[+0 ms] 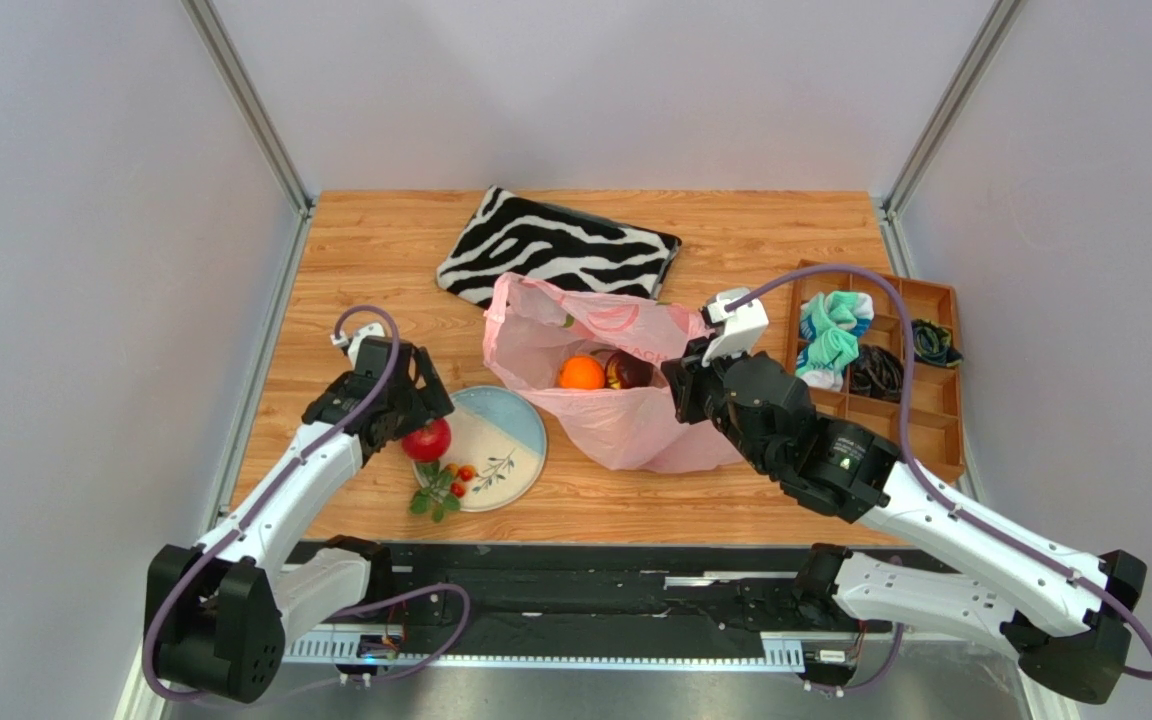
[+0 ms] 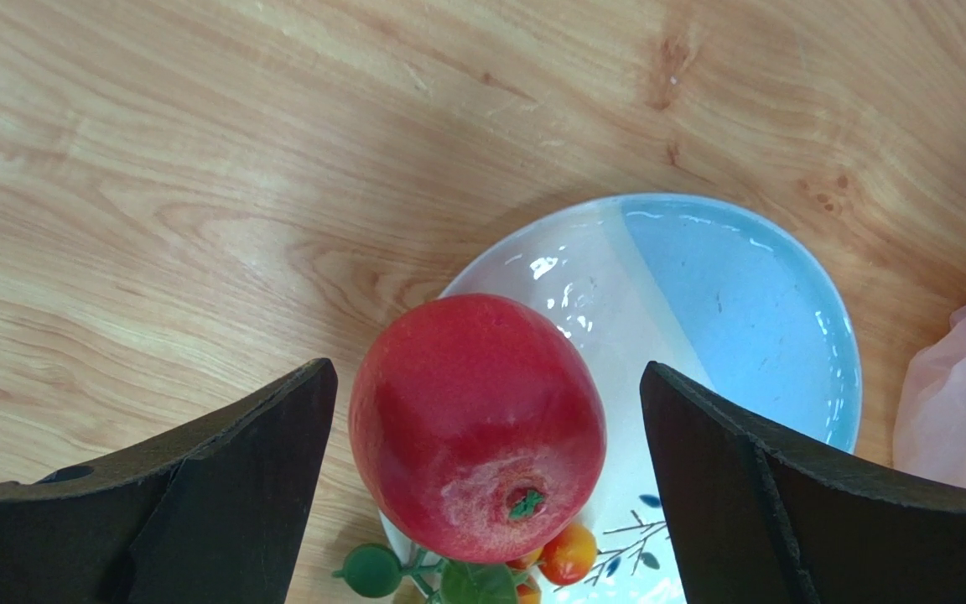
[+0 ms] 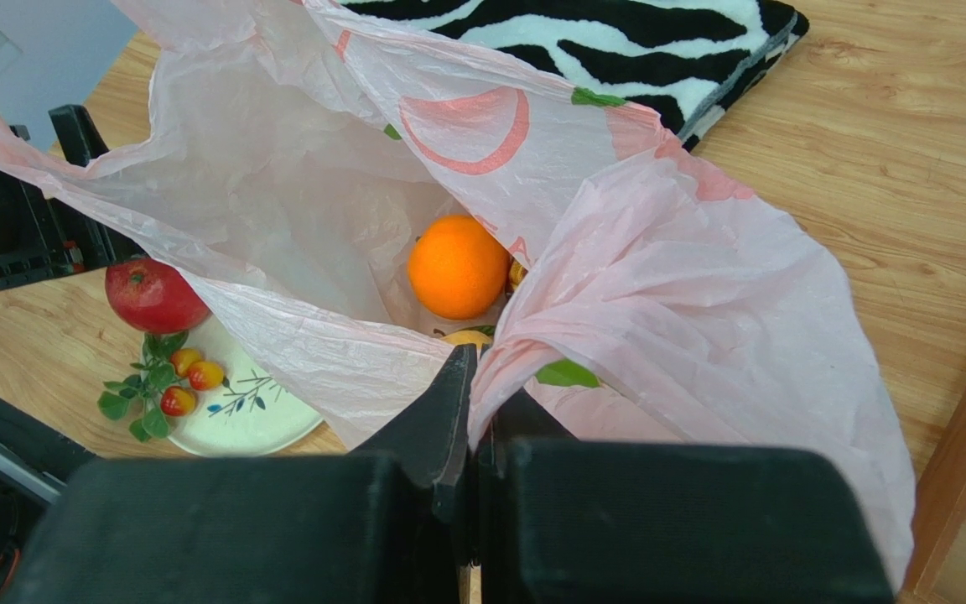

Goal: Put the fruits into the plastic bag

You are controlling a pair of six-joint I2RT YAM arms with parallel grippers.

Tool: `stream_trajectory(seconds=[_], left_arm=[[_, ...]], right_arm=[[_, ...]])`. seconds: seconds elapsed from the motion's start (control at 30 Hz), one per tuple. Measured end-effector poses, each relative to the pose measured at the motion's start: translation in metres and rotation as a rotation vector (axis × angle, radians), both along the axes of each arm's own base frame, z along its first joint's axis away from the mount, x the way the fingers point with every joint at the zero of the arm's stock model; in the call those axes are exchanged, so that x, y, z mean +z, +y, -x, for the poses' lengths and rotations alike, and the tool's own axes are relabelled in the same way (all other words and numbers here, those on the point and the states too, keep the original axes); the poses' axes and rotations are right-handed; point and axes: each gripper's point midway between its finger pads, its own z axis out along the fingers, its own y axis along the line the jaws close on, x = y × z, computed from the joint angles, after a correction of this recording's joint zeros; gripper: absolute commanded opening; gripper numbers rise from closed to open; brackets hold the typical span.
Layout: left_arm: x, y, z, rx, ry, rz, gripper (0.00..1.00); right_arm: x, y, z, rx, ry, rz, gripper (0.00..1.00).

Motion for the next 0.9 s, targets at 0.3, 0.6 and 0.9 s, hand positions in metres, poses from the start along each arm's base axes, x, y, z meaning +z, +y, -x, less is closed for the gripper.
stream_trajectory(seconds=[0.3, 0.6, 0.9], left_arm=[[-0.023, -0.005, 0.018, 0.023, 0.052, 0.058, 0.99], [-0.037, -0.014, 0.022, 0.013, 0.084, 0.102, 0.99], [-0.044, -0.019, 0.023, 0.002, 0.106, 0.127, 0.81]], right_arm=[[0.001, -0.001, 0.001, 0.000, -0.003, -0.004, 0.00], [0.004, -0.002, 0.001, 0.000, -0.008, -0.012, 0.00], [0.005, -0.003, 0.002, -0.001, -0.011, -0.017, 0.00]])
